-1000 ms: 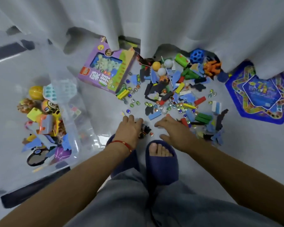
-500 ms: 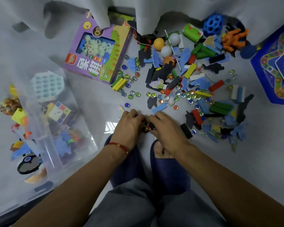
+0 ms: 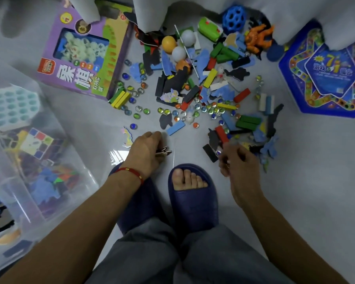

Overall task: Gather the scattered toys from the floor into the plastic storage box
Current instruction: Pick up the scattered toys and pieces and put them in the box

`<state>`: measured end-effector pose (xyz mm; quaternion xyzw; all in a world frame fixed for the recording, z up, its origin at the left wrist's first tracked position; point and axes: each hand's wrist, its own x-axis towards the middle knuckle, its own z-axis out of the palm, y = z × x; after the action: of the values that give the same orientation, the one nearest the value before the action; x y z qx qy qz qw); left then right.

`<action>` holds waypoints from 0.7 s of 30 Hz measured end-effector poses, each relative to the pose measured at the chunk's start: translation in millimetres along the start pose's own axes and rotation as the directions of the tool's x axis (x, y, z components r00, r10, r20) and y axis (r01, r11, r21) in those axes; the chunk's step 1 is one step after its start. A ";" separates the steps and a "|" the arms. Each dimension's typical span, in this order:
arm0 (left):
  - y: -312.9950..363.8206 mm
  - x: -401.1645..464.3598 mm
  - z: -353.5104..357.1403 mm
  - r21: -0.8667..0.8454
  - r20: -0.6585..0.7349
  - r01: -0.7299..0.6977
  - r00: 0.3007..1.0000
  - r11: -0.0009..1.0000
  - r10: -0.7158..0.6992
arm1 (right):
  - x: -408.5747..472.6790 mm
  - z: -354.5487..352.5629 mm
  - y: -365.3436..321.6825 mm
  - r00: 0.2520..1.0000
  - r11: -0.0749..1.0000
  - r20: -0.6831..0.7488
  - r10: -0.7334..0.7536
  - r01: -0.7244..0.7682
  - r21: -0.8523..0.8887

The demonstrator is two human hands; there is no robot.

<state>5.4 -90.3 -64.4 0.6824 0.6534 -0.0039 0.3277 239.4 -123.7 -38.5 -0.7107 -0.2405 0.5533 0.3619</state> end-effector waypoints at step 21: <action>64.3 -59.6 -50.4 -0.943 0.317 0.332 0.890 -0.011 -0.327 | 16.0 13.7 17.9 0.930 0.178 0.302 -0.211 0.340 -0.923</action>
<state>32.9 -116.1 29.5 0.1067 0.6214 0.3577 0.6888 229.5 -119.6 -64.0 -0.6945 -0.6715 0.2479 -0.0731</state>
